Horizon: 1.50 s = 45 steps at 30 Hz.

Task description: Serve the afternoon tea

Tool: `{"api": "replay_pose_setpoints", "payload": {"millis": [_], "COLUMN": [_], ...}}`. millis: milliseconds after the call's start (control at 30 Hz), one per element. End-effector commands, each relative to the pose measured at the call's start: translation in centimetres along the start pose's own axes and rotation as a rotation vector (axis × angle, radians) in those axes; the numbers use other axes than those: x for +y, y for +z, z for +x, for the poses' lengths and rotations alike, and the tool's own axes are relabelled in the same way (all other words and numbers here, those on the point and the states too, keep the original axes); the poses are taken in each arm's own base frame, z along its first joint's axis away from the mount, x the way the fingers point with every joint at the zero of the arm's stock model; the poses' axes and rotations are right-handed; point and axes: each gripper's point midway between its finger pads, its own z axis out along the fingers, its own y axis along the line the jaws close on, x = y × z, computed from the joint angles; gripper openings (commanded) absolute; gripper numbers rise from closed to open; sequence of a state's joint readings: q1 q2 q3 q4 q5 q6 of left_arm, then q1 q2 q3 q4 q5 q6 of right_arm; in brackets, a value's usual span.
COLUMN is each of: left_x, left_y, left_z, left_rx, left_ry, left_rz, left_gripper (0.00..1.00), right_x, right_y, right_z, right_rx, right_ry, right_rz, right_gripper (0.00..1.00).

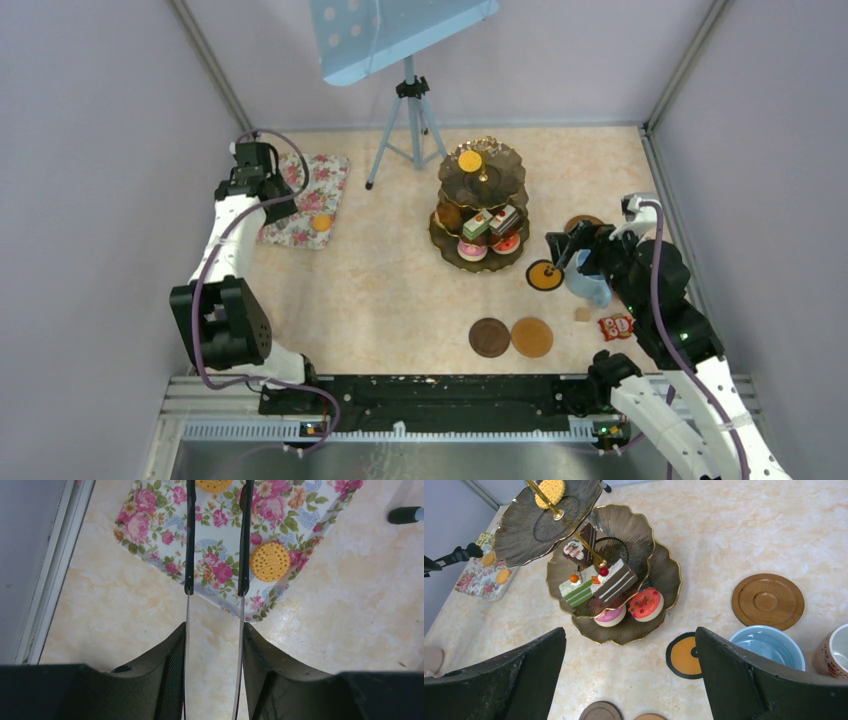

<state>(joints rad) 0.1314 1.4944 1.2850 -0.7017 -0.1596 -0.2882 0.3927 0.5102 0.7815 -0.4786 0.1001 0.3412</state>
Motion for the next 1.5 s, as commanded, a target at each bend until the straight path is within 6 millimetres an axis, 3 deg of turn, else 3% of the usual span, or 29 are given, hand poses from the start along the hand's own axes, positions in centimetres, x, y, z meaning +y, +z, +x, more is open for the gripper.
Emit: {"api": "replay_pose_setpoints", "payload": {"millis": [0,567,1167,1467], "left_x": [-1.1,-0.2,0.5,0.1], "left_y": [0.9,3.8,5.7,6.0], "left_z": [-3.2,-3.7,-2.4,-1.8], "left_rx": [-0.09,-0.063,-0.002,0.032], "left_ry": [-0.054,-0.064,-0.069,-0.077], "left_rz": [0.072,0.03,0.02,0.048], "left_gripper": [0.46,0.5,0.5,0.41], "right_x": [0.5,0.3,0.5,0.5], "right_y": [0.0,0.5,1.0,0.9], "right_z": [-0.5,-0.2,0.0,0.1], "right_rx": [-0.027,-0.014,-0.003,0.001], "right_ry": [-0.004,-0.006,-0.001,0.001], "right_rz": [-0.021,-0.009,-0.019,-0.014], "right_gripper": [0.98,0.98,0.98,0.98]}}
